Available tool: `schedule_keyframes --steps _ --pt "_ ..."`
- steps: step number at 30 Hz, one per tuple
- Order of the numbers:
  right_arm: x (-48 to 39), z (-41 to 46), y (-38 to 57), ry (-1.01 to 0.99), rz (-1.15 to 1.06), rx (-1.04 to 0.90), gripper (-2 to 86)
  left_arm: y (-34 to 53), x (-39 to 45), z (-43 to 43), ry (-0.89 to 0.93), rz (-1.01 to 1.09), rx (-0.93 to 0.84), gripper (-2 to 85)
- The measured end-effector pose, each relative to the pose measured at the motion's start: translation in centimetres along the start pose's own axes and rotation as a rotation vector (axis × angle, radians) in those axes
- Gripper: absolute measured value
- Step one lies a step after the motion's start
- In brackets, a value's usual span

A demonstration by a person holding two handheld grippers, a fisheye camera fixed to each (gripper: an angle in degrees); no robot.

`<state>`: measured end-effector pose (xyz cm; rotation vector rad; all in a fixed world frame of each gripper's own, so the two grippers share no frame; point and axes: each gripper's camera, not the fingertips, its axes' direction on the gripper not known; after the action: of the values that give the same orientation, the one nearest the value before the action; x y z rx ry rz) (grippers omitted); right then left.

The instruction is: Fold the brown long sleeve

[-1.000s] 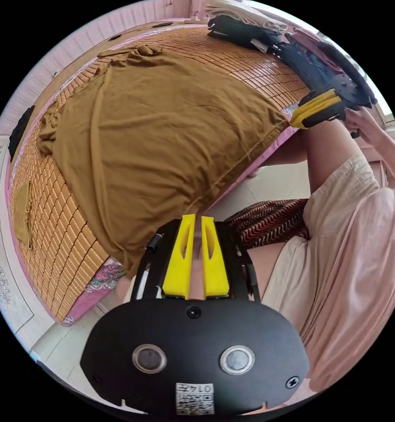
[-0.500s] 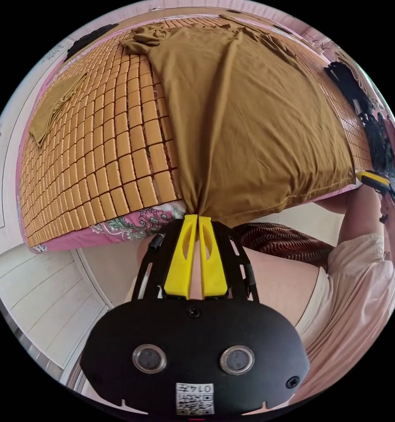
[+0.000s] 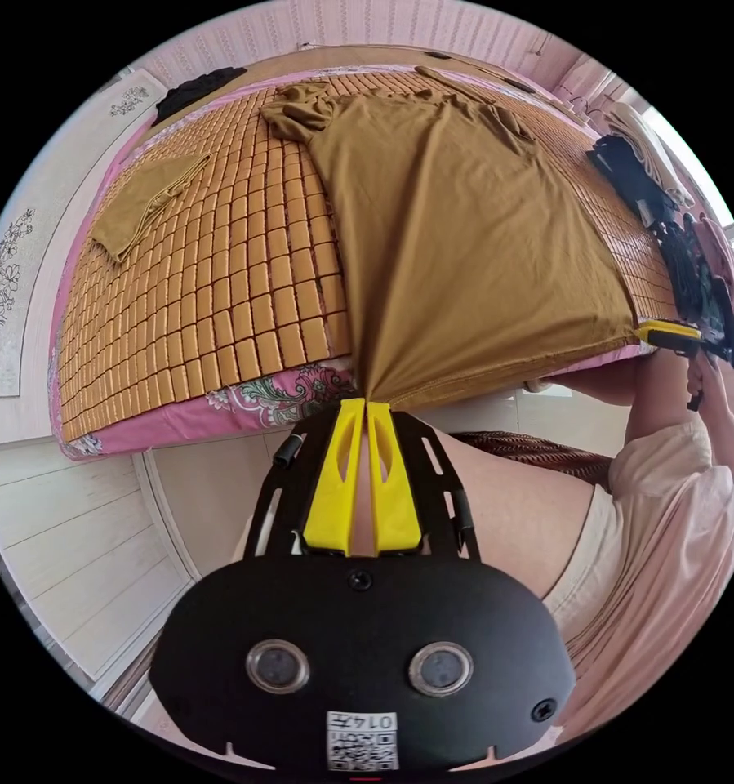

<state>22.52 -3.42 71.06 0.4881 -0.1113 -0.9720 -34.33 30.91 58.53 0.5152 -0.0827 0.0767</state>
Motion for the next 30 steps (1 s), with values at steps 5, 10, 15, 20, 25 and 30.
schedule_keyframes --steps 5,10,15,20,25,30 --pt "-1.4 -1.9 1.8 0.043 -0.034 -0.011 1.1 0.2 -0.5 -0.6 0.007 -0.019 0.026 -1.0" --pt "-1.3 -2.5 3.6 -0.032 -0.01 -0.053 1.0 0.6 -0.7 0.0 0.015 -0.015 0.013 -0.7" --pt "-2.3 -3.6 4.1 -0.058 -0.064 -0.061 2.9 0.4 -0.3 0.6 -0.017 -0.005 -0.015 0.1" --pt "0.2 -9.8 1.5 0.003 -0.092 0.04 5.0 -4.0 -0.7 -3.1 -0.019 0.032 0.105 0.4" --pt "2.1 -15.8 -8.9 0.044 -0.126 0.181 5.2 -16.7 2.9 -4.3 0.034 0.168 0.219 1.2" --pt "2.9 -17.9 -22.8 0.094 -0.12 0.243 6.9 -34.7 9.8 -2.9 0.138 0.351 0.292 4.1"
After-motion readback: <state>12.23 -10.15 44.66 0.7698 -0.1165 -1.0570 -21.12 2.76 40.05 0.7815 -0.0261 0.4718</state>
